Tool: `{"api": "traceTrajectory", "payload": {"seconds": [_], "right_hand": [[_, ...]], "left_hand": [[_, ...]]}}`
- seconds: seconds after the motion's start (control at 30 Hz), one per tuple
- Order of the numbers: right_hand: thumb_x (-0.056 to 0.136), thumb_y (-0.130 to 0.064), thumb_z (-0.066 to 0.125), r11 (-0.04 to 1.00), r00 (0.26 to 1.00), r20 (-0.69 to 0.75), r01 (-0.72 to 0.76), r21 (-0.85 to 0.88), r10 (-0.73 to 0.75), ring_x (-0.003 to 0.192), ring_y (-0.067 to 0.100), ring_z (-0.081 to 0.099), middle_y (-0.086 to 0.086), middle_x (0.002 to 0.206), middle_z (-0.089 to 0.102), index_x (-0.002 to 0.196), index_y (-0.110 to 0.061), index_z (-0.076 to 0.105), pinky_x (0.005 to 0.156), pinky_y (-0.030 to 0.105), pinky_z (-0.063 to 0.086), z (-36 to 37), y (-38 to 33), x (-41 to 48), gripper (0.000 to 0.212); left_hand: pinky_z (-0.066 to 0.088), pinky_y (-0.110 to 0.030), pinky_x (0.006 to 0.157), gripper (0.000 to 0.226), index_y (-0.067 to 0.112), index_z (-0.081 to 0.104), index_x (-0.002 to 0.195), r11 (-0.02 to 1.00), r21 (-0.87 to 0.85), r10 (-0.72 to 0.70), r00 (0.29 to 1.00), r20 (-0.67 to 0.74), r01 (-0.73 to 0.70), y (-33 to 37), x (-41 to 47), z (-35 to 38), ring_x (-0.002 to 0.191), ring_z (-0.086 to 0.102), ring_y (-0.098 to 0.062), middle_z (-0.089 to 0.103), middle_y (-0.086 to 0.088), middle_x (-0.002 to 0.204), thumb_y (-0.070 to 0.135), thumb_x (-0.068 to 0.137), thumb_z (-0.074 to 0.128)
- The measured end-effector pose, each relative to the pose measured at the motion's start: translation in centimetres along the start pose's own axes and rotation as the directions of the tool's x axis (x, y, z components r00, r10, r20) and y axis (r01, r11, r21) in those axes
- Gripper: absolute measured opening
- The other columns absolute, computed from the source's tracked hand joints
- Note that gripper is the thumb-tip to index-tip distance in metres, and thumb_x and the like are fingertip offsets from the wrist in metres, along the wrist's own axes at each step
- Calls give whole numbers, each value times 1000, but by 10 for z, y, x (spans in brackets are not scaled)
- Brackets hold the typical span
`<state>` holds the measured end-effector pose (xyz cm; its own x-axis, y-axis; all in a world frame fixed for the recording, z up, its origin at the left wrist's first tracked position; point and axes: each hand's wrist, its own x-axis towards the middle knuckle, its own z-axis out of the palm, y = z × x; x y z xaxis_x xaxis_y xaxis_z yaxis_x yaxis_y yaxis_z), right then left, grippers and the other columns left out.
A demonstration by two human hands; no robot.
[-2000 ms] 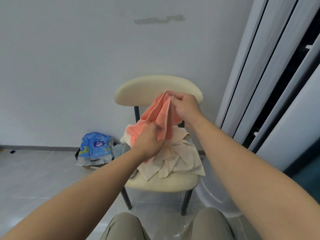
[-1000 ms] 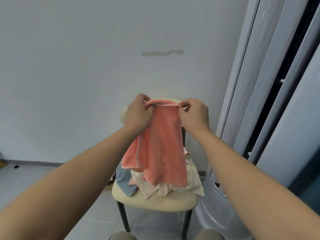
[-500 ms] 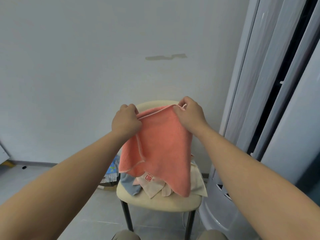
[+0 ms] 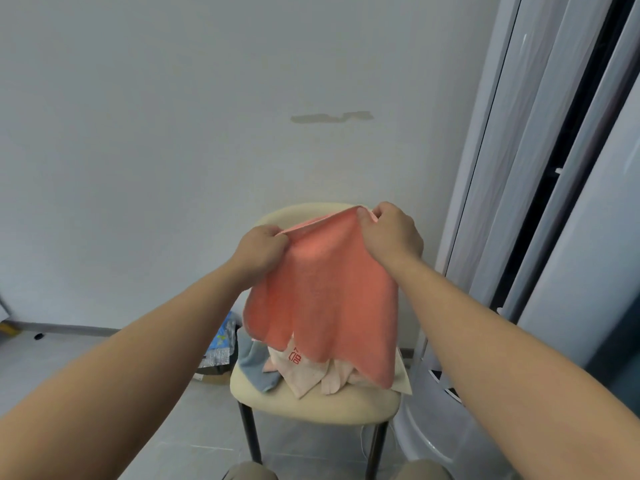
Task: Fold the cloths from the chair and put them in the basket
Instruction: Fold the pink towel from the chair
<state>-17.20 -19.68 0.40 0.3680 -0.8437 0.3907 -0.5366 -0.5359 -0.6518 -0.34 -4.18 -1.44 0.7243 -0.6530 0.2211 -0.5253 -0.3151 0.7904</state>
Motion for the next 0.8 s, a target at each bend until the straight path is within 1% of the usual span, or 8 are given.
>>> {"api": "traceTrajectory", "payload": {"seconds": [0.07, 0.17, 0.23, 0.4, 0.5, 0.57, 0.67, 0.8], "right_hand": [[99, -60, 41, 1000, 1000, -3, -21, -21, 21, 96, 31, 64, 3, 102, 68, 100, -21, 61, 75, 35, 45, 0, 0, 1, 44], [102, -56, 35, 997, 997, 26, -77, 15, 77, 91, 31, 62, 4, 93, 65, 86, -18, 55, 72, 34, 42, -1, 2, 4, 46], [103, -54, 34, 992, 993, 41, -110, 59, 108, 86, 31, 60, 3, 87, 62, 77, -18, 49, 71, 34, 41, -2, 2, 6, 47], [106, -43, 36, 959, 988, 53, -150, 241, 142, 86, 31, 60, 4, 82, 58, 82, -15, 53, 67, 34, 43, 1, 2, 11, 41], [108, -39, 28, 929, 988, 18, -149, 339, 152, 99, 32, 63, 9, 98, 64, 99, -11, 60, 88, 41, 51, 3, -2, 11, 43], [110, -40, 26, 929, 992, -7, -116, 353, 126, 94, 28, 60, 4, 95, 62, 101, -13, 56, 85, 38, 48, 3, -4, 8, 41], [109, -36, 32, 924, 993, -22, -103, 367, 120, 97, 29, 60, 5, 97, 62, 101, -15, 53, 84, 36, 45, 4, -9, 9, 31], [102, -24, 50, 876, 995, -1, -84, 474, 96, 95, 29, 63, 6, 98, 61, 116, -18, 44, 87, 41, 51, 8, -17, 9, 17]], "left_hand": [[38, -30, 66, 17, 16, 64, 88, 971, 235, 62, 997, -39, -51, -3, 0, -2, 82, 58, -23, 64, -1, 84, 8, 85, 50], [39, -30, 70, 28, 17, 61, 95, 944, 324, 80, 995, -51, -59, -14, 1, -3, 87, 57, -27, 64, -6, 92, 0, 80, 46], [40, -30, 71, 29, 17, 61, 97, 949, 315, 50, 996, -77, -23, -22, 1, -4, 88, 56, -27, 64, -7, 96, -1, 81, 44], [40, -29, 76, 15, 14, 67, 98, 953, 298, -11, 988, -154, 57, -47, 4, -9, 90, 54, -22, 64, -4, 95, 11, 90, 54], [38, -29, 71, 18, 11, 71, 88, 949, 314, 27, 982, -185, 33, -51, 1, -9, 84, 57, -25, 66, -4, 84, 21, 95, 57], [36, -30, 67, 21, 11, 70, 82, 947, 320, 84, 982, -169, -26, -49, -4, -5, 81, 61, -29, 66, -5, 76, 22, 95, 58], [37, -30, 67, 12, 15, 66, 91, 963, 250, 137, 981, -137, -100, -43, -14, 3, 77, 58, -21, 64, 3, 79, 10, 90, 56], [35, -34, 57, 24, 17, 45, 90, 979, 173, 128, 986, -108, -108, -37, -25, 14, 64, 47, -20, 57, -4, 75, -4, 80, 44]]}}
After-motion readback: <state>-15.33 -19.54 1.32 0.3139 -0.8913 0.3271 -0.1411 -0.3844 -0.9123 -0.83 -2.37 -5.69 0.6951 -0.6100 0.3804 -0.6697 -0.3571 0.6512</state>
